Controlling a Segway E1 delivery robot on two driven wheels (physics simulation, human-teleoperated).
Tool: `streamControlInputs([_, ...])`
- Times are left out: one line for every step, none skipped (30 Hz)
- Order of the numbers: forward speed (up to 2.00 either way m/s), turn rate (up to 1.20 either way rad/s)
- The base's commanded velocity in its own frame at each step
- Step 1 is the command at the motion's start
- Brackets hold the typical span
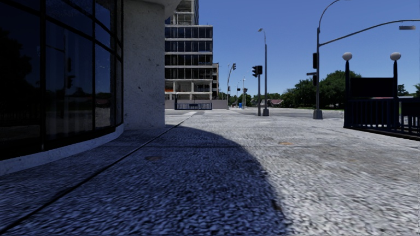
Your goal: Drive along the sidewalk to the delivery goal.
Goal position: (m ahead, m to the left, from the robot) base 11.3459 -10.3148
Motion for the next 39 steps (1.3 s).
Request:
streamControlInputs([2.0,-0.12])
streamControlInputs([2.0,-0.14])
streamControlInputs([2.0,-0.19])
streamControlInputs([2.0,-0.23])
streamControlInputs([2.0,-0.25])
streamControlInputs([2.0,-0.26])
streamControlInputs([2.0,-0.26])
streamControlInputs([2.0,-0.26])
streamControlInputs([2.0,-0.26])
streamControlInputs([2.0,-0.26])
streamControlInputs([2.0,-0.26])
streamControlInputs([2.0,-0.26])
streamControlInputs([2.0,-0.26])
streamControlInputs([2.0,-0.26])
streamControlInputs([2.0,-0.26])
streamControlInputs([2.0,-0.26])
streamControlInputs([2.0,-0.26])
streamControlInputs([2.0,-0.26])
streamControlInputs([2.0,-0.26])
streamControlInputs([2.0,-0.26])
streamControlInputs([2.0,-0.26])
streamControlInputs([2.0,-0.26])
streamControlInputs([2.0,-0.26])
streamControlInputs([2.0,-0.26])
streamControlInputs([2.0,-0.26])
streamControlInputs([2.0,-0.26])
streamControlInputs([2.0,-0.26])
streamControlInputs([2.0,-0.26])
streamControlInputs([2.0,-0.26])
streamControlInputs([2.0,-0.26])
streamControlInputs([2.0,-0.26])
streamControlInputs([2.0,-0.26])
streamControlInputs([2.0,-0.26])
streamControlInputs([2.0,-0.26])
streamControlInputs([2.0,-0.26])
streamControlInputs([2.0,-0.26])
streamControlInputs([2.0,-0.26])
streamControlInputs([2.0,-0.26])
streamControlInputs([2.0,-0.26])
